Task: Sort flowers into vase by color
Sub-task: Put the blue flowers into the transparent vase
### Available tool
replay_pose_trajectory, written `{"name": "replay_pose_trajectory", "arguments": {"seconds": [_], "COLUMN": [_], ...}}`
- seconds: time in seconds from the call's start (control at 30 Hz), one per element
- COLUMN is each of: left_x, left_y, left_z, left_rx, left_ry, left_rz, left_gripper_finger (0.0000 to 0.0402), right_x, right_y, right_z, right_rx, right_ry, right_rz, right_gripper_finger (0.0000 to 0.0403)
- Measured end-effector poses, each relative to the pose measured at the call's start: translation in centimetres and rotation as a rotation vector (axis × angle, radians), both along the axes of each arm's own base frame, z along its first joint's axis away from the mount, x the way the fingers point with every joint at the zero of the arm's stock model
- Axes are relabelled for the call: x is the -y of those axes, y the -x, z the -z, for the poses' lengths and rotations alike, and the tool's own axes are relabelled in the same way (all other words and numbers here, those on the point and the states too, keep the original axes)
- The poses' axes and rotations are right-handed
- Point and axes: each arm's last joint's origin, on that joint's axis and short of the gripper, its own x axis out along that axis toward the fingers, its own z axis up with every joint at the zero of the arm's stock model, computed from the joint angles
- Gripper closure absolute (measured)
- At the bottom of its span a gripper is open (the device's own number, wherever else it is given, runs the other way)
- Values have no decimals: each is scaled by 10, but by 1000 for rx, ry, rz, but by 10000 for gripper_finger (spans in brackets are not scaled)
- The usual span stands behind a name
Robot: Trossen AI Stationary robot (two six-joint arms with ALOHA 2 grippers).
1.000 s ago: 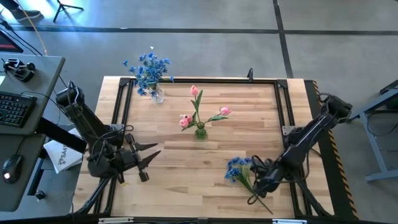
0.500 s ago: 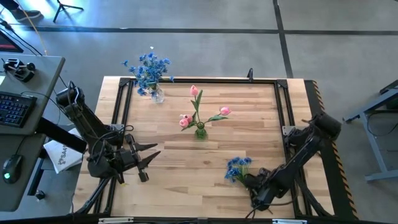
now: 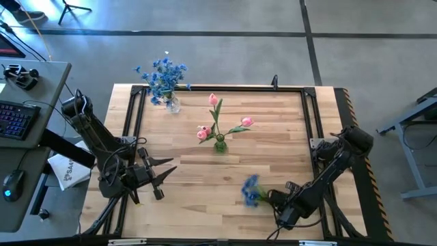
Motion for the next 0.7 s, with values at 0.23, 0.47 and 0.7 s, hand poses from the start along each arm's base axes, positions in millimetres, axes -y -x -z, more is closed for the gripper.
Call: {"name": "replay_pose_trajectory", "arguments": {"seconds": [0.23, 0.47, 0.7], "left_x": [0, 9, 18], "left_y": [0, -5, -30], "left_z": [2, 7, 28], "left_rx": [-4, -66, -148], "left_ry": [0, -62, -210], "left_rz": [1, 293, 443], "left_gripper_finger": [280, 280, 287], "right_x": [15, 45, 66], "right_y": [16, 24, -2], "right_z": [-18, -52, -87], "right_rx": [222, 753, 1275], "right_ry": [77, 89, 171], "right_rz": [-29, -44, -245], "right_gripper_finger": [398, 400, 400]}}
